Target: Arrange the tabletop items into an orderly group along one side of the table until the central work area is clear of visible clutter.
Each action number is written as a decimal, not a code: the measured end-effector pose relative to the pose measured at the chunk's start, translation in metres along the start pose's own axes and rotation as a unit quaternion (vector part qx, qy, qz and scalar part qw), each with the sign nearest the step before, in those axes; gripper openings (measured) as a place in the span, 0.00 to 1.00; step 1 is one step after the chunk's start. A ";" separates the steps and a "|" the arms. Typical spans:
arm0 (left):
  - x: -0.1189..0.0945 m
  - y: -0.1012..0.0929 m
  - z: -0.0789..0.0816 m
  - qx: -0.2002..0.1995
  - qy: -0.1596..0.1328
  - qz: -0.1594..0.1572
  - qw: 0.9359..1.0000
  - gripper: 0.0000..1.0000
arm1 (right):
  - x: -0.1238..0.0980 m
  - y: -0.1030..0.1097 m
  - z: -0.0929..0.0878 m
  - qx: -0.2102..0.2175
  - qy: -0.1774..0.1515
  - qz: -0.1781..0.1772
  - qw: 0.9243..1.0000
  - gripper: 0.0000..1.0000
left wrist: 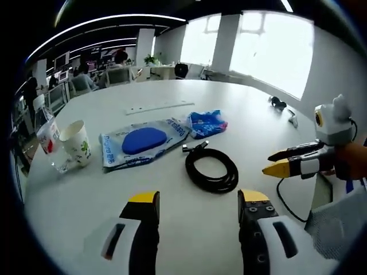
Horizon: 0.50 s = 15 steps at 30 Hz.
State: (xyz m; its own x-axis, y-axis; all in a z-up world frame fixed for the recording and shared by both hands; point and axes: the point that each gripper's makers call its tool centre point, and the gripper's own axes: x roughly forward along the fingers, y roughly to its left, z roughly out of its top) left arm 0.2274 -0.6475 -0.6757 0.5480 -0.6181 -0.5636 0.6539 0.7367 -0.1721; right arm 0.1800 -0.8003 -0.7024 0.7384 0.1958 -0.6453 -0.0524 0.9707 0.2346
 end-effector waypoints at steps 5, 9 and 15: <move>-0.004 -0.003 0.002 -0.001 -0.006 -0.002 1.000 0.54 | -0.002 0.002 -0.006 0.003 0.003 0.000 1.000 0.41; -0.007 -0.005 0.001 -0.001 -0.007 -0.003 1.000 0.56 | -0.008 0.007 -0.005 0.010 -0.008 0.003 1.000 0.43; -0.012 -0.005 -0.005 -0.005 -0.006 -0.003 1.000 0.58 | -0.012 0.010 -0.009 0.029 -0.013 0.008 0.999 0.43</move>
State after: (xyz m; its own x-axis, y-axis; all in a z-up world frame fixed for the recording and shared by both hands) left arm 0.2148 -0.6424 -0.6726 0.5502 -0.6266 -0.5519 0.6525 0.7351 -0.1841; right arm 0.1649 -0.7915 -0.6989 0.7552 0.2065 -0.6221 -0.0260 0.9577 0.2865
